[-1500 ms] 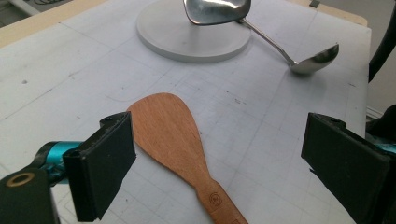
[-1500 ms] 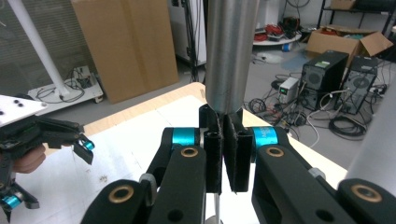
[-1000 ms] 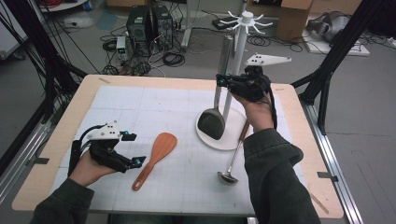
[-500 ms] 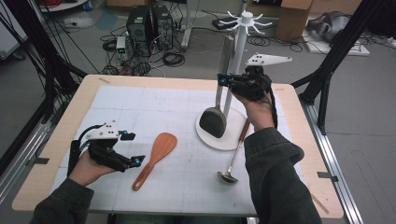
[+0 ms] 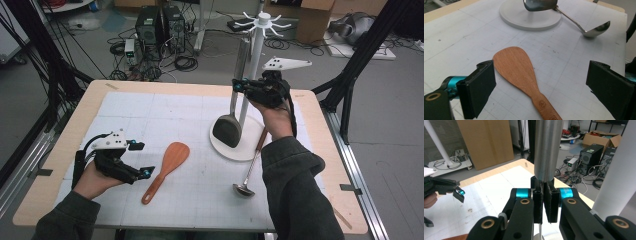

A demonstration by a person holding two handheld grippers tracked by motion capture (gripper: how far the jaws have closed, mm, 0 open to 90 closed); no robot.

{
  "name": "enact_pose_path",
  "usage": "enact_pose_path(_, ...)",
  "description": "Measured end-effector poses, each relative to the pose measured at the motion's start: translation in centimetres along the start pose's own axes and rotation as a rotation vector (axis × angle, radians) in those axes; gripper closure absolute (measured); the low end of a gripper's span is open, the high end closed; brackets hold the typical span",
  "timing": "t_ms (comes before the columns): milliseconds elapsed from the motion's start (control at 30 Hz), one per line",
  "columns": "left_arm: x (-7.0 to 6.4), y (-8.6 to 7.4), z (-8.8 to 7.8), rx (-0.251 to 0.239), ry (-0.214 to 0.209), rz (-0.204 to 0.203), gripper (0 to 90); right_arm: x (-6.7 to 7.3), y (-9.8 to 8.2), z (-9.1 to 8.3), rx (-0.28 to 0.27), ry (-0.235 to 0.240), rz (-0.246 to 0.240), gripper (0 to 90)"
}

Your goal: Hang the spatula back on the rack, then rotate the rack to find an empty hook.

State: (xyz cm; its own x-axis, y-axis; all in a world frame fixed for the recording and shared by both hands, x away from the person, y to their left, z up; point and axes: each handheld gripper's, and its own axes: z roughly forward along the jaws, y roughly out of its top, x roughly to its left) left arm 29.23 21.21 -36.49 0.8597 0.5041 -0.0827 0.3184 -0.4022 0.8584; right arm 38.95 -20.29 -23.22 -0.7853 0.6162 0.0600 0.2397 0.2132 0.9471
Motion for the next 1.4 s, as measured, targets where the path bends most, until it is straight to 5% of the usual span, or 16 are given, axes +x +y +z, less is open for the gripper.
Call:
enact_pose_path(433, 0.0, 0.0, -0.1, -0.006, -0.002, 0.004, 9.3, -0.2, 0.0, -0.2, -0.011, 0.013, 0.009, 82.7)
enact_pose_path(833, 0.1, -0.1, -0.1, -0.004, 0.004, 0.001, 9.3, -0.5, 0.3, -2.8, -0.020, -0.001, 0.012, 74.2)
enact_pose_path(1033, 0.1, -0.1, -0.1, -0.001, 0.007, 0.005, 9.3, -0.5, 1.4, -5.2, -0.032, 0.021, -0.011, 89.4)
enact_pose_path(1400, 0.2, -0.2, -0.2, 0.002, 0.007, 0.001, 9.2, -0.8, 4.7, -7.9, -0.078, 0.015, -0.050, 89.9)
